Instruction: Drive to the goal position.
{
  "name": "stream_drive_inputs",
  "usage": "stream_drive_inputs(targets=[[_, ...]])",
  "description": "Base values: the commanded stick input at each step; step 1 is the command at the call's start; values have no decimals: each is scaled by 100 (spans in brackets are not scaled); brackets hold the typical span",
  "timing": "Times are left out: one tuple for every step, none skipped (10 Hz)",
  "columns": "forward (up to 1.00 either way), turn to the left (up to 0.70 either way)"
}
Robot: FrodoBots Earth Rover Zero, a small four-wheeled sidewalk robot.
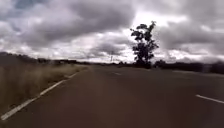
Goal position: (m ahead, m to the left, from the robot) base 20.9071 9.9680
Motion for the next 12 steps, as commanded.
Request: stream_drive_inputs(targets=[[100, -36], [100, -36], [100, 5], [100, 25], [100, 43], [100, 23], [100, 4], [100, 4], [100, 5], [100, 19], [100, 34], [100, 38]])
